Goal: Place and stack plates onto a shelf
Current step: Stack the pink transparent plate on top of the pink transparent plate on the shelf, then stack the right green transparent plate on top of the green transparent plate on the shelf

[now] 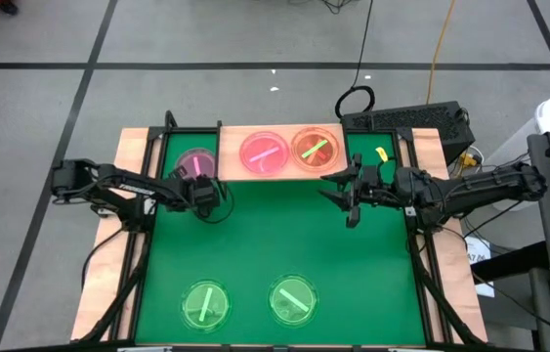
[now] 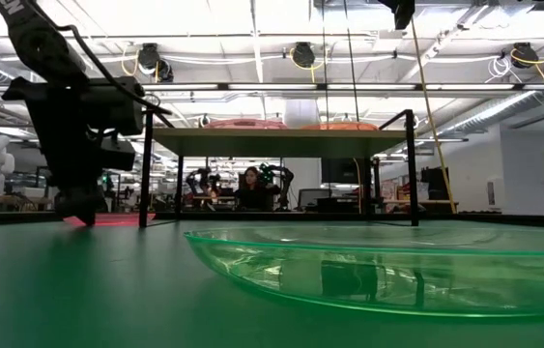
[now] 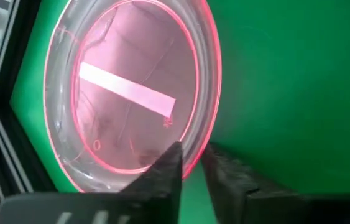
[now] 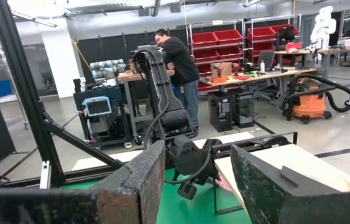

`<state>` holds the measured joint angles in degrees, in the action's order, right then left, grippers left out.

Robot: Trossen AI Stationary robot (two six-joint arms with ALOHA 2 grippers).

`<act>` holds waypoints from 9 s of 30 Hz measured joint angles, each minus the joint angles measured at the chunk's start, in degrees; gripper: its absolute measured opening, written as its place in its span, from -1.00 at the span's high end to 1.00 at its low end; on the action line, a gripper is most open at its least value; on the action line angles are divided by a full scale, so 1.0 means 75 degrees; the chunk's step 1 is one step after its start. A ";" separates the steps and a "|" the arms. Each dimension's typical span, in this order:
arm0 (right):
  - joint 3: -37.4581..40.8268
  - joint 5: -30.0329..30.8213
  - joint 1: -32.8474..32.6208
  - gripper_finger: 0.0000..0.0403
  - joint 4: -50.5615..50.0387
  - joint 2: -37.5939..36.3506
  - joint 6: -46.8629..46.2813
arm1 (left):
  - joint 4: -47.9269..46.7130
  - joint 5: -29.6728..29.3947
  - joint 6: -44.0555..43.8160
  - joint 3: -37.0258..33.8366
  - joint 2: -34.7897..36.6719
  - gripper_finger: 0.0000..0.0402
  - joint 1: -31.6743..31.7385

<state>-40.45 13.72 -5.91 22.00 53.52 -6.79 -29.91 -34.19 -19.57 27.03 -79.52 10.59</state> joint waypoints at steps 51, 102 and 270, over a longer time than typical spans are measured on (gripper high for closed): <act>0.0000 -0.0006 -0.0026 0.18 0.0006 0.0000 -0.0372 | -0.1621 -0.0662 0.5443 0.6420 0.0381 1.00 -0.3751; 0.0000 0.0024 -0.0263 0.18 -0.1314 0.0006 -0.0597 | -0.0615 0.2157 0.5817 0.6403 0.1812 0.36 -0.2087; -0.0685 -0.1455 -0.2466 0.18 -0.2021 0.5957 -0.5406 | 0.2411 0.2176 0.1786 0.1306 0.5452 0.47 -0.3981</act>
<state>-45.58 2.80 -24.41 6.84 98.19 -47.33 -11.84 -17.87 -6.17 36.82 -38.63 -19.27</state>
